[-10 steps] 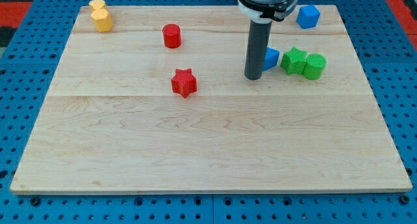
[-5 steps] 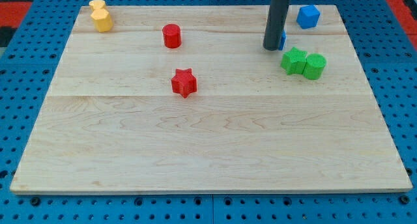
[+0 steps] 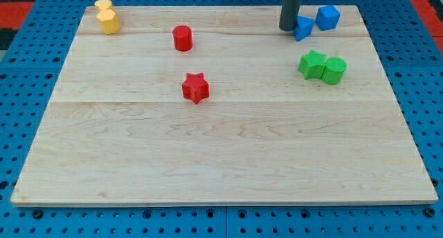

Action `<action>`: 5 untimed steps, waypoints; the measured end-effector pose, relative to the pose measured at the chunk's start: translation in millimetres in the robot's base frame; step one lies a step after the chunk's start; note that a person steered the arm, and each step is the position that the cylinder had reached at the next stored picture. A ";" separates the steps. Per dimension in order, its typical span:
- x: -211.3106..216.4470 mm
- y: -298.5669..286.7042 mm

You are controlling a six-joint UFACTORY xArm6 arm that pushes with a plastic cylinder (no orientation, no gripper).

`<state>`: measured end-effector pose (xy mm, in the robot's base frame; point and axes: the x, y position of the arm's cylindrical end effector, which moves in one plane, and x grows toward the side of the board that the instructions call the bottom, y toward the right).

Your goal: Move the blue triangle towards the blue cube

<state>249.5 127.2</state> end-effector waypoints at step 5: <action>9.0 22.1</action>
